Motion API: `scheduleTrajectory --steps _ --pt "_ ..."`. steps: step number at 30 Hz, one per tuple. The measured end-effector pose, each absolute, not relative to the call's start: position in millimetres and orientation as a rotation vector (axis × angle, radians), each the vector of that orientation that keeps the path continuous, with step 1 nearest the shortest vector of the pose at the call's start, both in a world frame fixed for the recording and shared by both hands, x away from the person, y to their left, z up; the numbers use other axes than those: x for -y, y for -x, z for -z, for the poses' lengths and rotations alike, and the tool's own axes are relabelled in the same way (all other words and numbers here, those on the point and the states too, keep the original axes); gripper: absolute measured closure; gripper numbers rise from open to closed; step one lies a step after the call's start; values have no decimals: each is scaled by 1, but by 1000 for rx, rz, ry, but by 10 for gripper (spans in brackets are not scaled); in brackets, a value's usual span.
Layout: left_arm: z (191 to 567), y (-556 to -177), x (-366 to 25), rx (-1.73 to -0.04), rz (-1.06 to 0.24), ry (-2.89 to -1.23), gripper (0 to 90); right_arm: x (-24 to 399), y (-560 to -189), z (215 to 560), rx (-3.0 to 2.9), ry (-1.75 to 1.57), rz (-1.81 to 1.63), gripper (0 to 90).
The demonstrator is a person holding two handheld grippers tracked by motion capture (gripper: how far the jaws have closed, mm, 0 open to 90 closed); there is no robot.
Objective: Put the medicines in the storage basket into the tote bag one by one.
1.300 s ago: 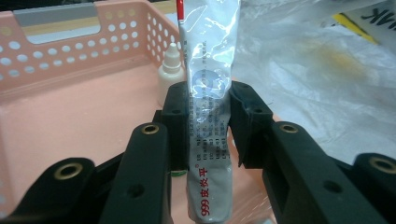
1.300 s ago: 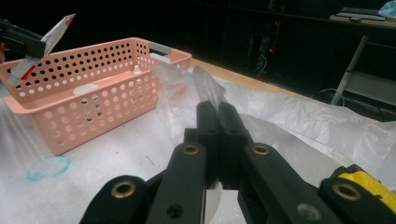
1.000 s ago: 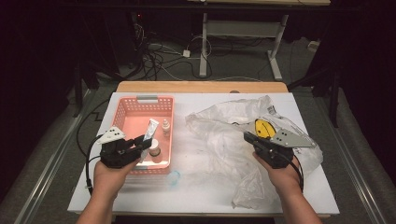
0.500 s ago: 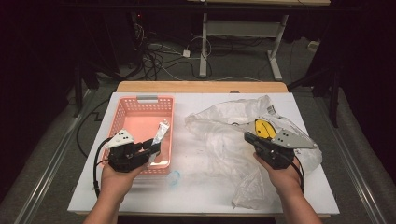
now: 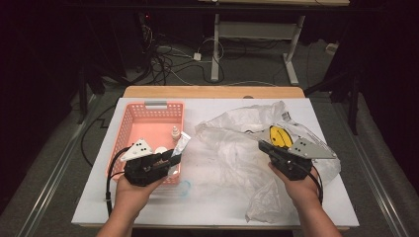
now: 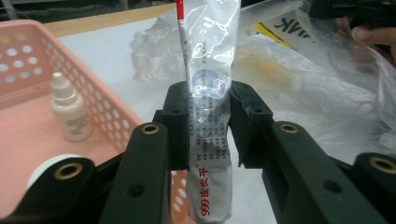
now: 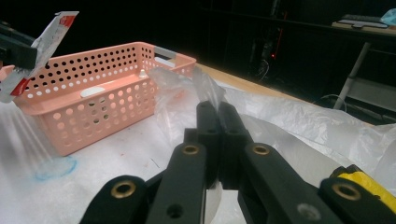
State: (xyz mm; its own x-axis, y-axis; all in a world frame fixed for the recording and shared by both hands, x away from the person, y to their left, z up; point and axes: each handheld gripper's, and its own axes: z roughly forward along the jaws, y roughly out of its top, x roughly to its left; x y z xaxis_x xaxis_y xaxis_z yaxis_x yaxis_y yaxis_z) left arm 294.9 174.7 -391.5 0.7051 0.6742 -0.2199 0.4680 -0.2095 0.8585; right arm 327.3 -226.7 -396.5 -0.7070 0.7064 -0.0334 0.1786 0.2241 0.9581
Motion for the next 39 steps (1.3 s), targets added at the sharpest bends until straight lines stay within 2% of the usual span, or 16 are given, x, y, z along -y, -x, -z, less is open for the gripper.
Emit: scheduleTrajectory --steps 10,39 --pt "401 -293 -150 -829 -202 -1920 682 226 -327 396 -2044 -802 -1501 900" --pt "432 -302 -94 -784 -136 -2030 681 224 -327 396 -2037 -804 -1510 900"
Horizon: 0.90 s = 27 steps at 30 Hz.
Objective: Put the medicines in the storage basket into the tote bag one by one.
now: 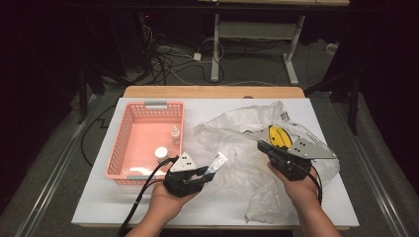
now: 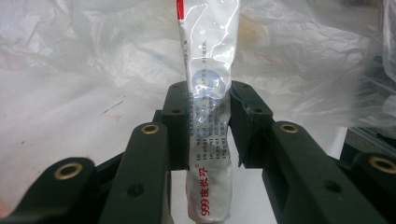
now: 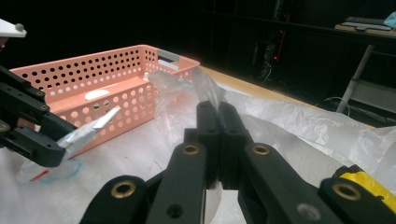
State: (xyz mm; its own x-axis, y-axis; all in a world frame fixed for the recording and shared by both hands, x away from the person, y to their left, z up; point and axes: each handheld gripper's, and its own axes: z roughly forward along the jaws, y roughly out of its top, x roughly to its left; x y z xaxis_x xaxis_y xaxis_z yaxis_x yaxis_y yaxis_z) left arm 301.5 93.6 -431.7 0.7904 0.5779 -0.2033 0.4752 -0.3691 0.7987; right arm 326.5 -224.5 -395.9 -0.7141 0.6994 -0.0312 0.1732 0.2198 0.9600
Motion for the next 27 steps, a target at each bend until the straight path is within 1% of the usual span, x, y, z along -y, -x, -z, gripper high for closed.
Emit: scheduleTrajectory --steps 14,27 --pt "437 -328 -49 -762 -134 -2036 681 225 -327 395 -2023 -809 -1523 900" --pt "441 -353 -27 -781 -148 -2042 681 228 -327 389 -2001 -801 -1542 900"
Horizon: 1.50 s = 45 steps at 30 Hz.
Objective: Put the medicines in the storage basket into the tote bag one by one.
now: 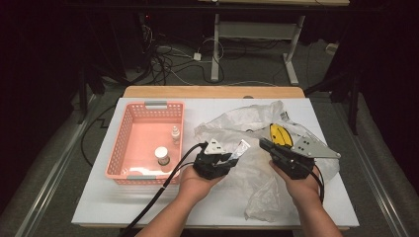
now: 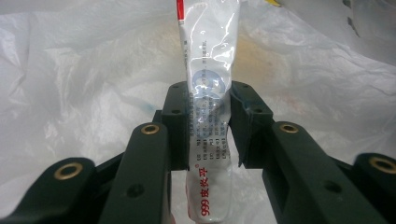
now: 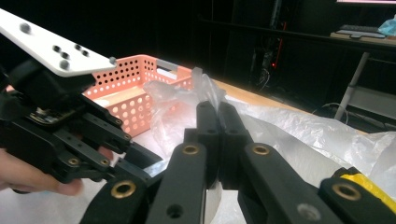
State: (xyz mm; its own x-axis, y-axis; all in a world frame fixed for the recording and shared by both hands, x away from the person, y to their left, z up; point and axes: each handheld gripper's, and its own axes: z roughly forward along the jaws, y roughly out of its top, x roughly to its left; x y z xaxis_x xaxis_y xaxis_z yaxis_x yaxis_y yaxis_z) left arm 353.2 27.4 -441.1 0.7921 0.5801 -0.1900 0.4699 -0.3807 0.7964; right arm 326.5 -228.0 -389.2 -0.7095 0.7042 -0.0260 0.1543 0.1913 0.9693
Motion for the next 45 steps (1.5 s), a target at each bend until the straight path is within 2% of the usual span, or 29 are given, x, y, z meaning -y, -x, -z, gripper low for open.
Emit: scheduleTrajectory --steps 15,29,40,42,44,45 --pt "449 -374 -14 -798 -134 -2043 681 231 -329 384 -1961 -796 -1562 900" --pt "463 -394 11 -820 -176 -2022 680 233 -329 380 -1923 -794 -1574 900" --pt "473 -398 18 -832 -179 -2023 679 232 -332 383 -1932 -799 -1571 900" --pt "474 -398 19 -836 -177 -2017 665 232 -332 383 -1935 -792 -1567 900" --pt "471 -398 18 -837 -168 -1998 580 232 -332 384 -1938 -796 -1566 900" --pt "469 -396 17 -834 -174 -2000 568 232 -331 384 -1940 -800 -1565 900"
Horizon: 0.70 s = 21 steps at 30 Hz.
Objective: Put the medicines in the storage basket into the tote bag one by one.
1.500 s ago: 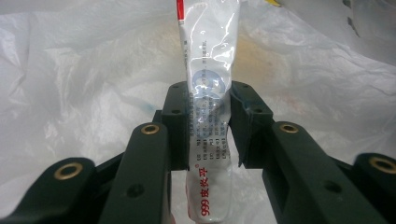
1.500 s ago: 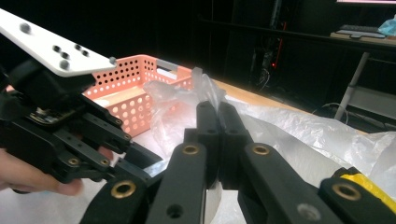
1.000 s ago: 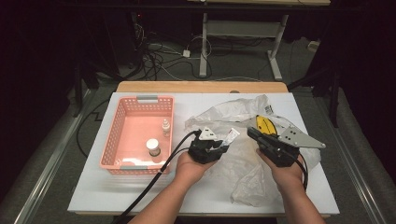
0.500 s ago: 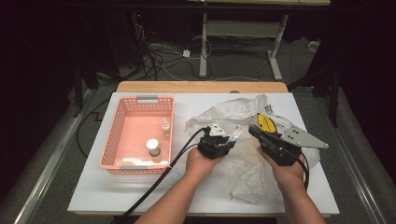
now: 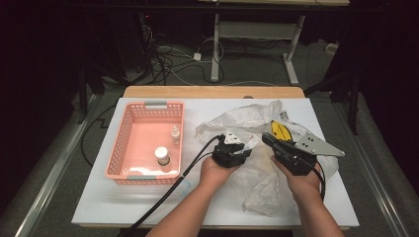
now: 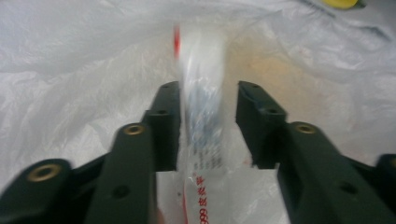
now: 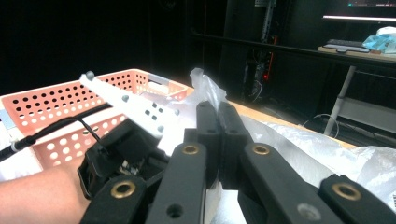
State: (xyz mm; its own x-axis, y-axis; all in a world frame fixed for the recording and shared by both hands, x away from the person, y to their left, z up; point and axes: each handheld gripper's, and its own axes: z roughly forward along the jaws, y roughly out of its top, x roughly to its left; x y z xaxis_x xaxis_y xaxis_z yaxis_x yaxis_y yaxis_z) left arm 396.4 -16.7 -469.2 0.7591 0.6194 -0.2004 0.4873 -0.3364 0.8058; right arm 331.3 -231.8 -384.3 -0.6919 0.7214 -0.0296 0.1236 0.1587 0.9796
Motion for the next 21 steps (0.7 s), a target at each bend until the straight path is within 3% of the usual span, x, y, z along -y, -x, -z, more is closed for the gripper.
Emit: scheduleTrajectory --steps 11,21 --pt "459 -366 -5 -766 -138 -1987 422 234 -330 385 -1943 -805 -1561 900" --pt "458 -341 -26 -743 -98 -2009 209 234 -328 385 -1945 -796 -1555 900"
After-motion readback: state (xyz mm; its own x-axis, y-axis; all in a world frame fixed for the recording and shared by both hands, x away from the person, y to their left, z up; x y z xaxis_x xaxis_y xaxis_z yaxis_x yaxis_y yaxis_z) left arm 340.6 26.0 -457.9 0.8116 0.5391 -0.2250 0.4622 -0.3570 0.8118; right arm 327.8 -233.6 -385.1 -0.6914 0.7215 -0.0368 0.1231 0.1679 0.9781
